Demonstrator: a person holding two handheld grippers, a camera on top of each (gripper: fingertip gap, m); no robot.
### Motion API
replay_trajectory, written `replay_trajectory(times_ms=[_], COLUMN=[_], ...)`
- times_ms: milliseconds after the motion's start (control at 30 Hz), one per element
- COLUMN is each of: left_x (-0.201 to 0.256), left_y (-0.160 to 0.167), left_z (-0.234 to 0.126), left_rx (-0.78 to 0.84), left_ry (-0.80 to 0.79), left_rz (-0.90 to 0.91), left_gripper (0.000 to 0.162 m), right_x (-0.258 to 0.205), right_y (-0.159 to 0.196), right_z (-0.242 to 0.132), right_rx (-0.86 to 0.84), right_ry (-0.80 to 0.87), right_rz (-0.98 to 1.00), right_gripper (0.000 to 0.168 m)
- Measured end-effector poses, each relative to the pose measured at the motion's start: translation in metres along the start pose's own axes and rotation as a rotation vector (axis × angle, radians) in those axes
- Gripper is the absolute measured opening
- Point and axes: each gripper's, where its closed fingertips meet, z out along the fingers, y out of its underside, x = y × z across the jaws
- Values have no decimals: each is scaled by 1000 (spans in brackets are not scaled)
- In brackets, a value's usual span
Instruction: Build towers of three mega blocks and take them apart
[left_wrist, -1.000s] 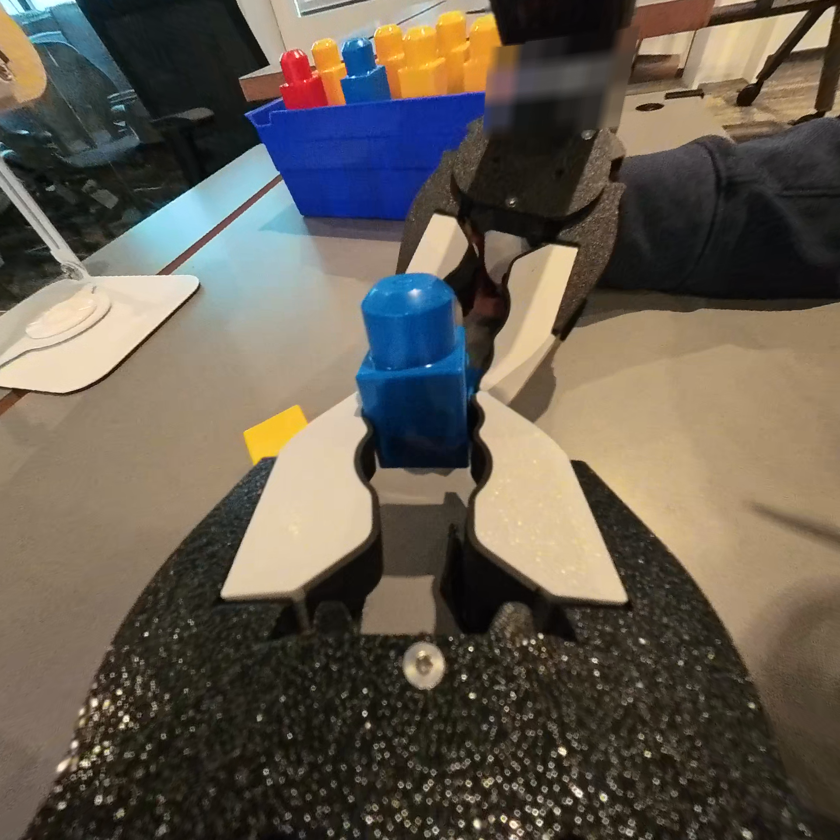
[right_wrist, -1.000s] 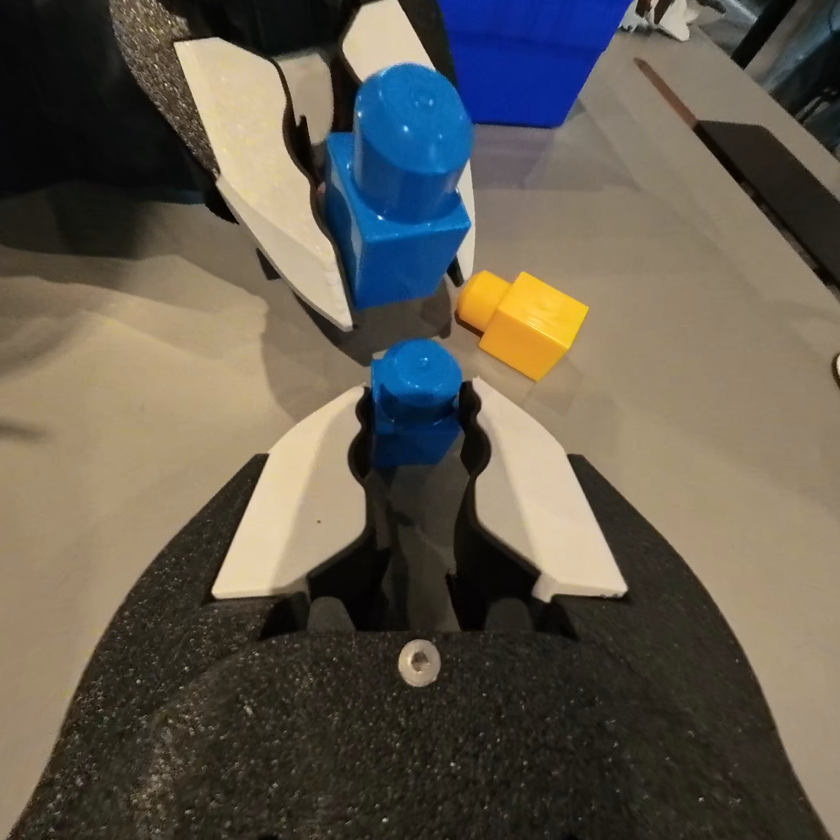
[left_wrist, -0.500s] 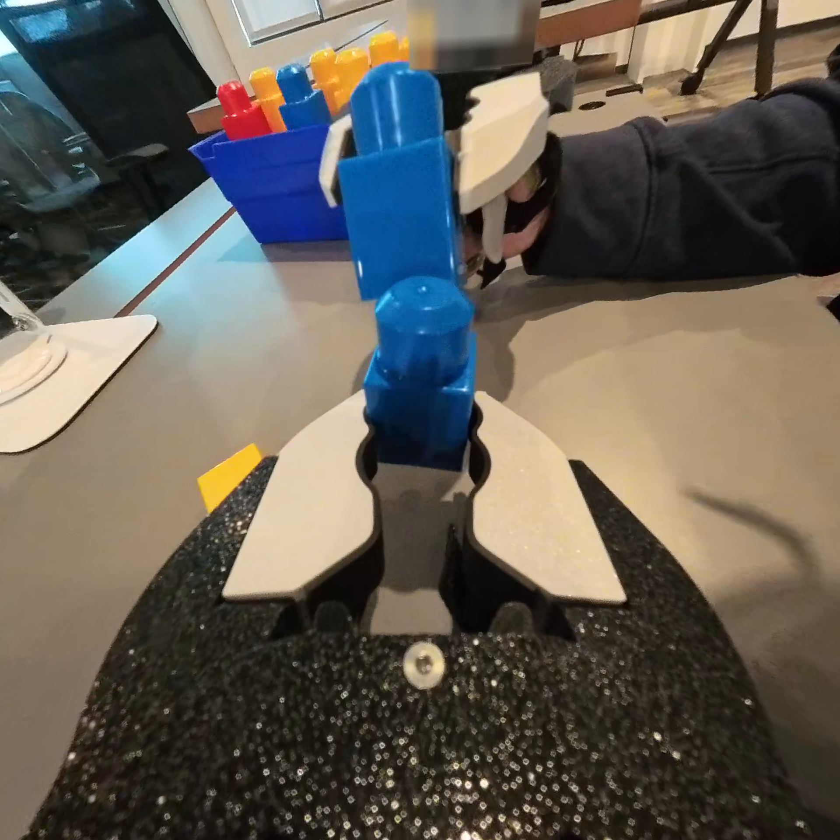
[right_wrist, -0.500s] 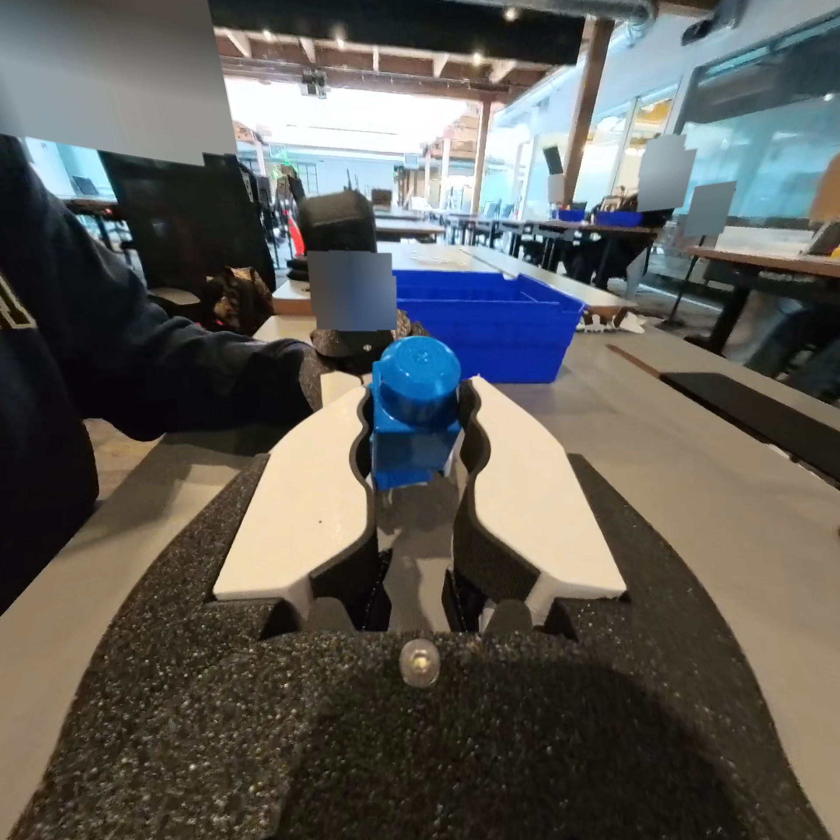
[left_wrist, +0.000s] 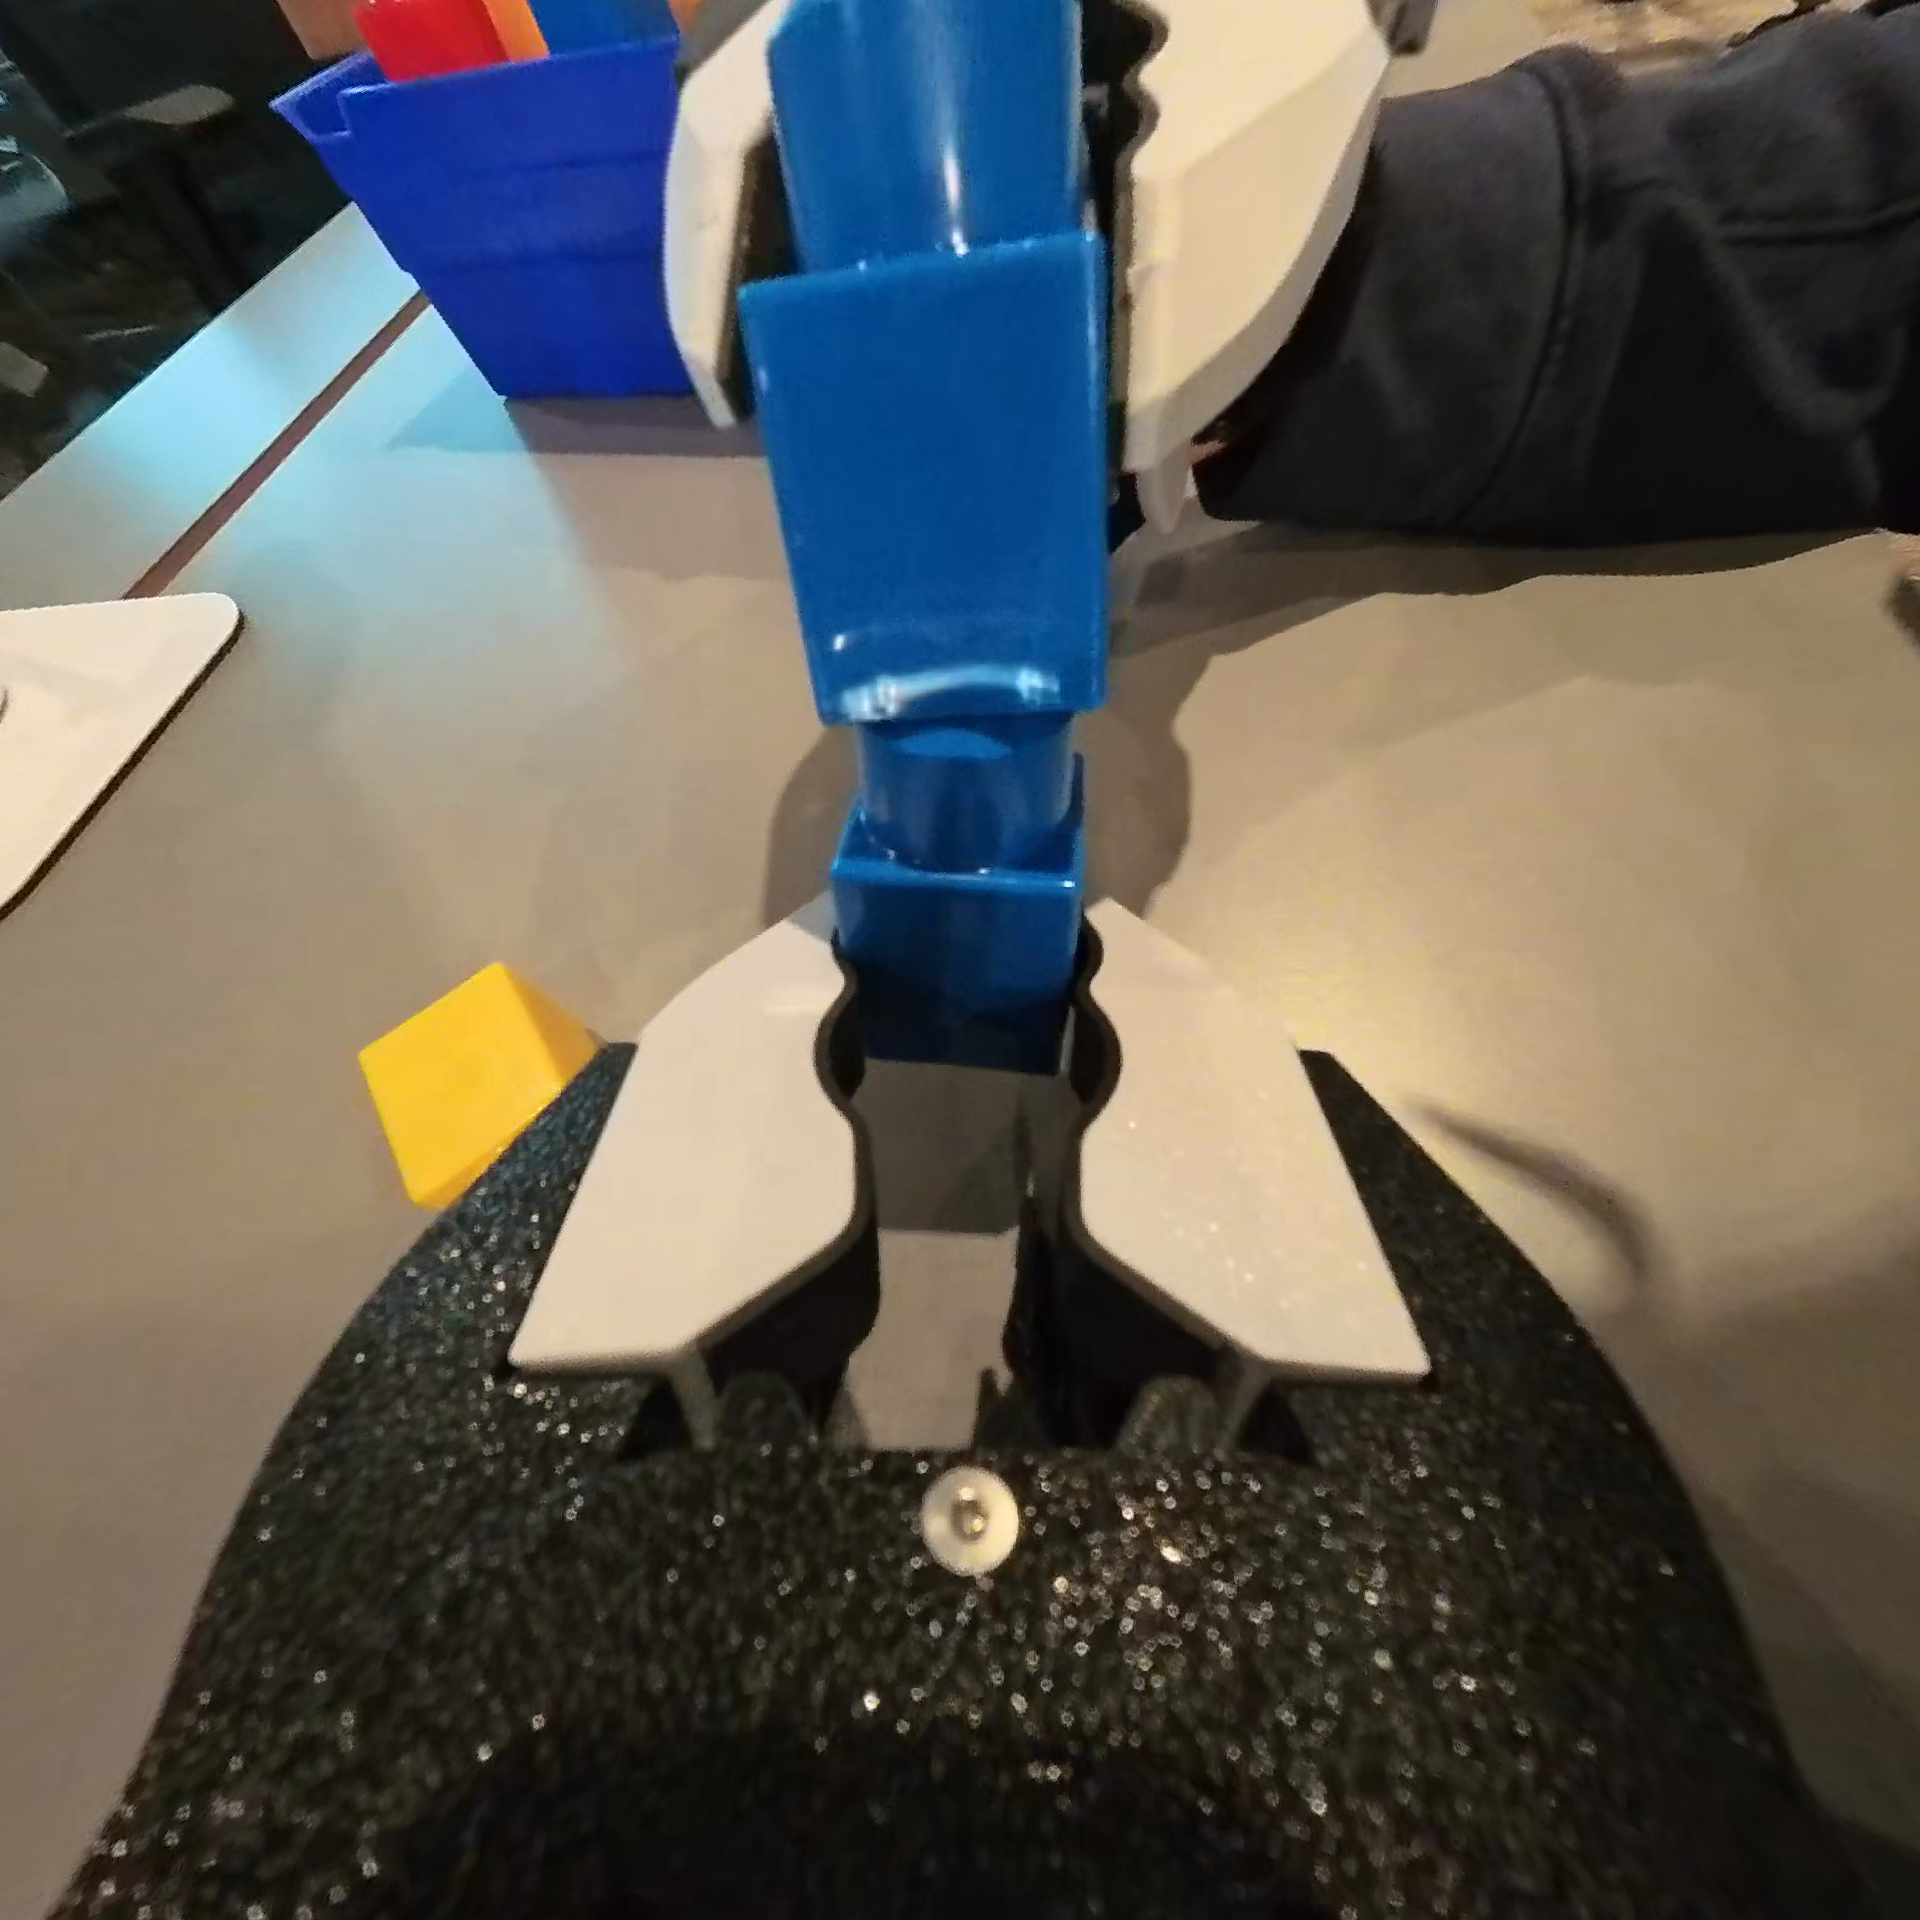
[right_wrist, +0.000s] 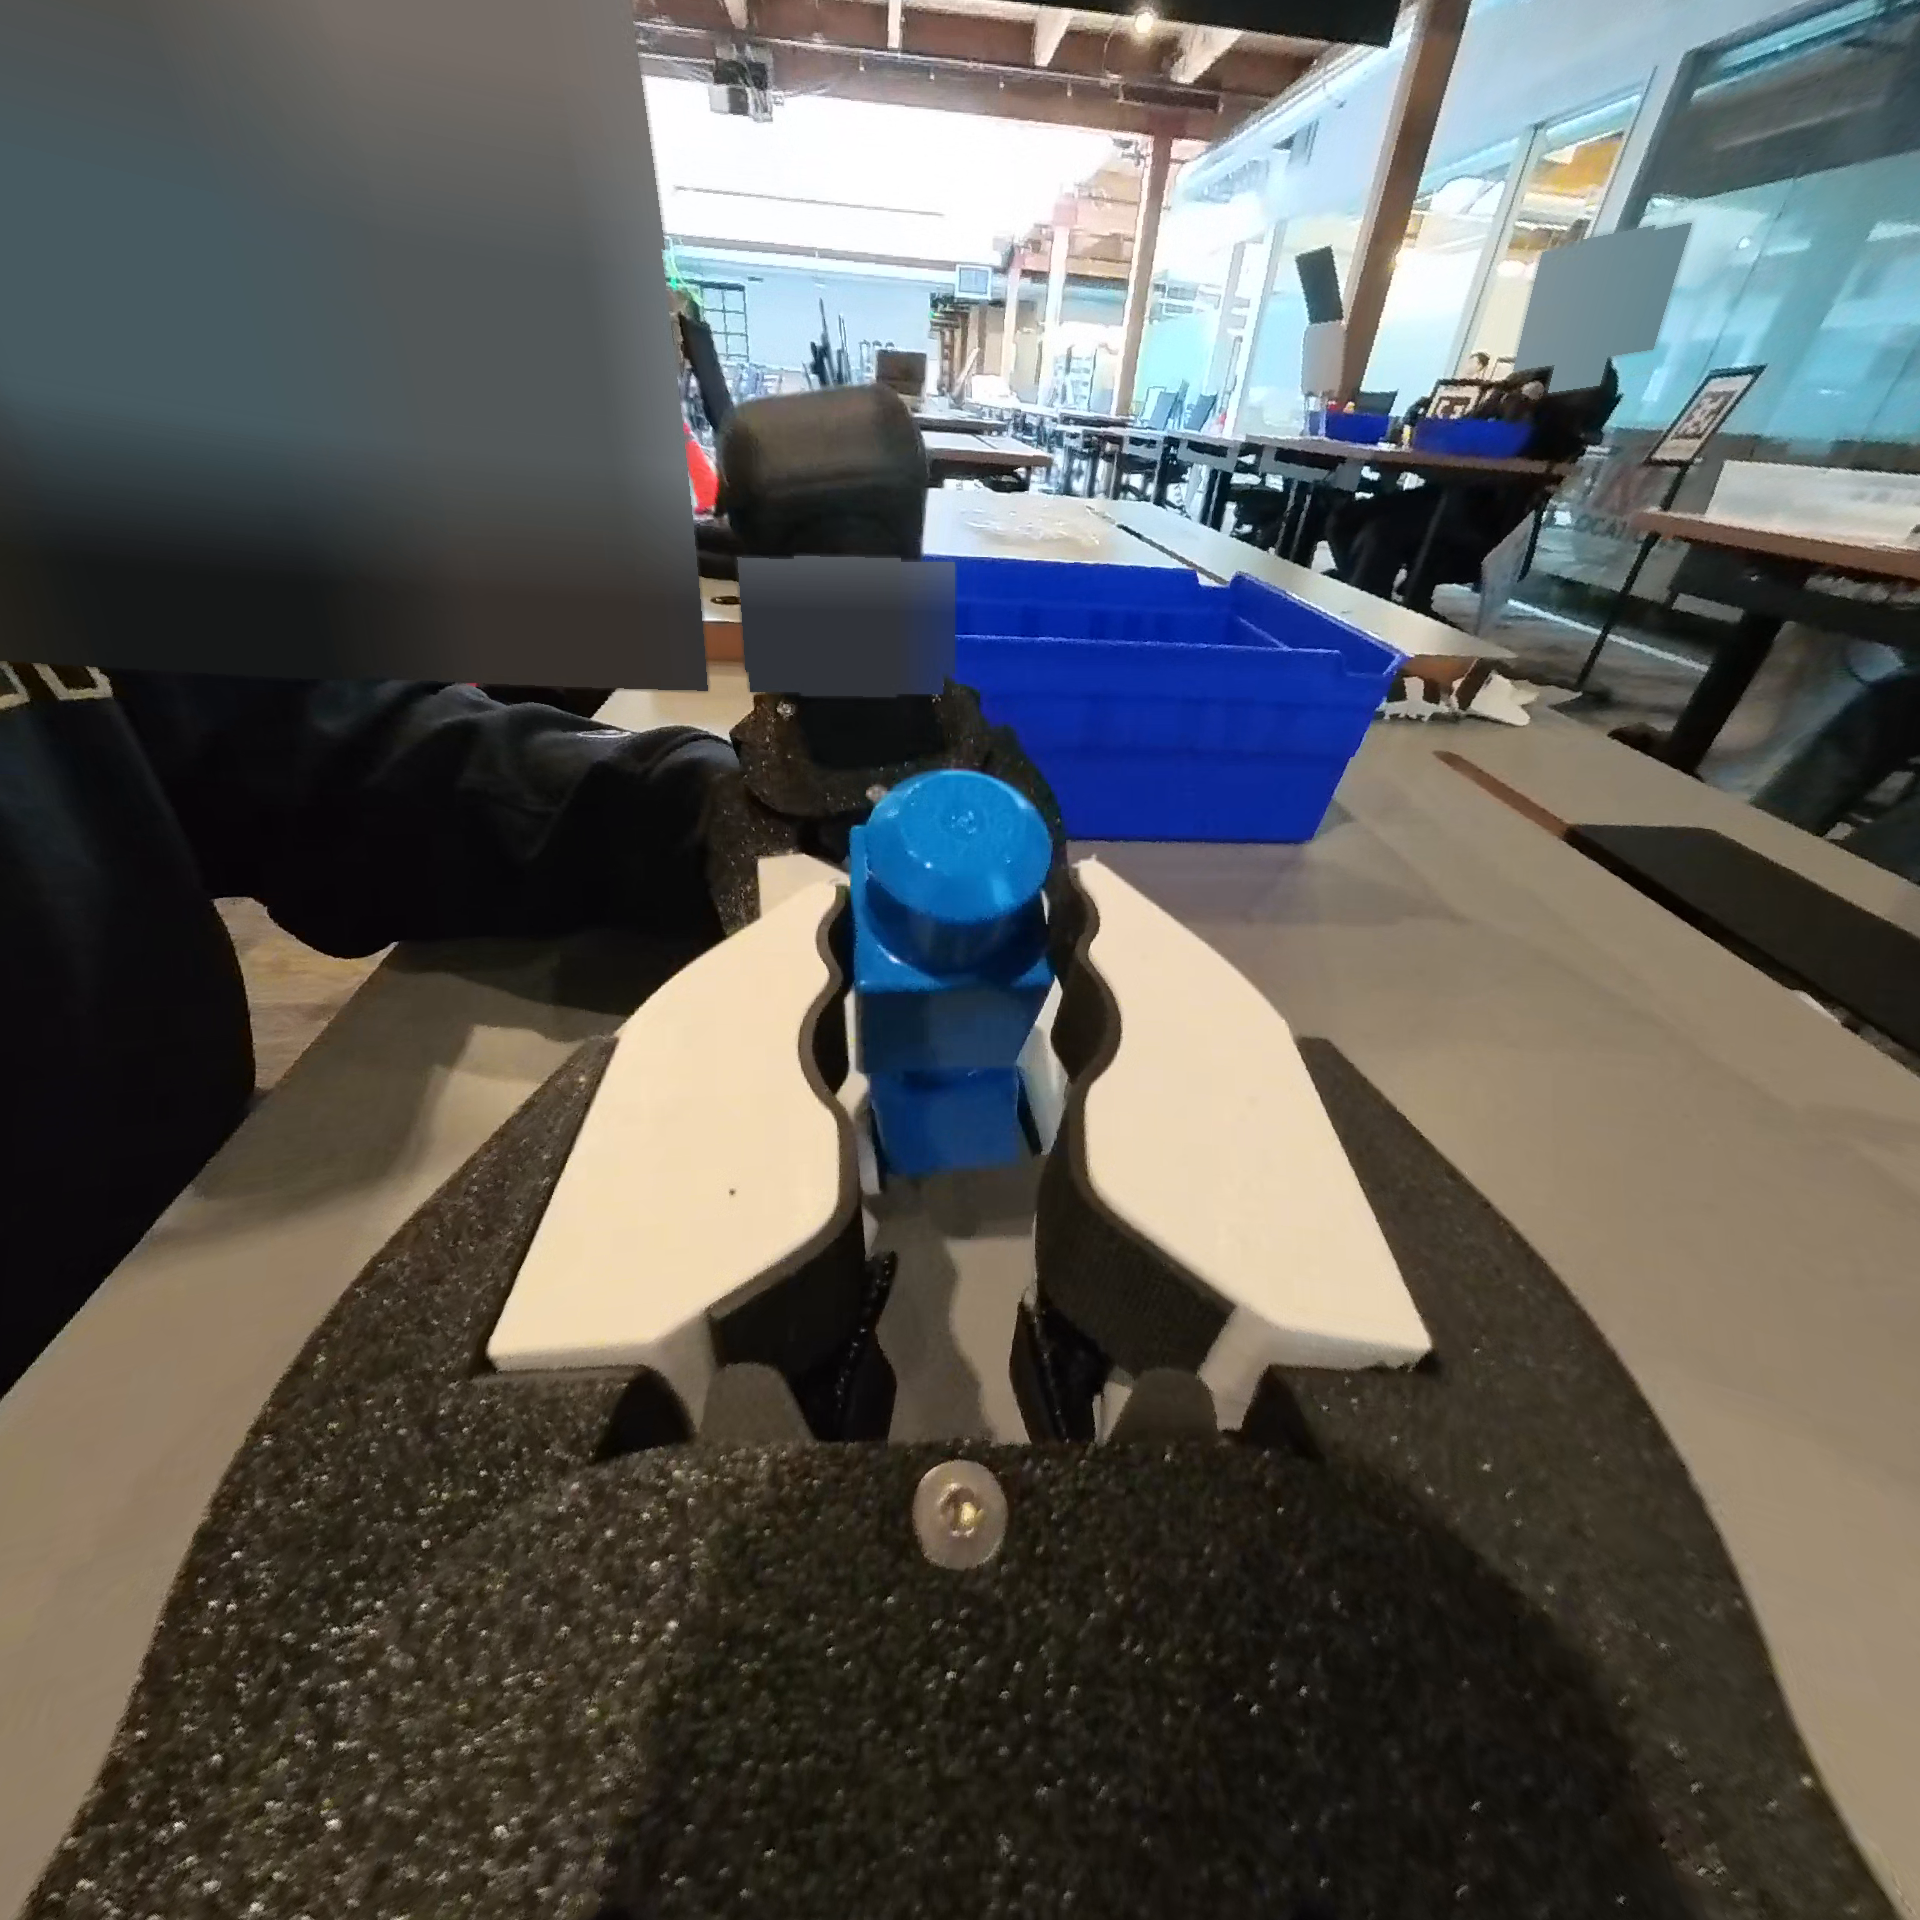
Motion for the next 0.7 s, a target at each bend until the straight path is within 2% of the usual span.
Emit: replay_trajectory(times_ms=[267,500,700], left_x=[-1,5,6], left_y=[2,23,27], left_z=[0,10,12], left_rx=[-11,-179,-204], left_ry=[10,3,5], left_rz=[-39,35,44], left_gripper=[36,36,35], right_x=[3,-5,-5], right_y=[10,39,45], right_z=[1,-4,-6], right_rx=[-68,-383,-430], right_ry=[13,19,12], right_rz=[0,-90,-50], right_gripper=[36,36,36])
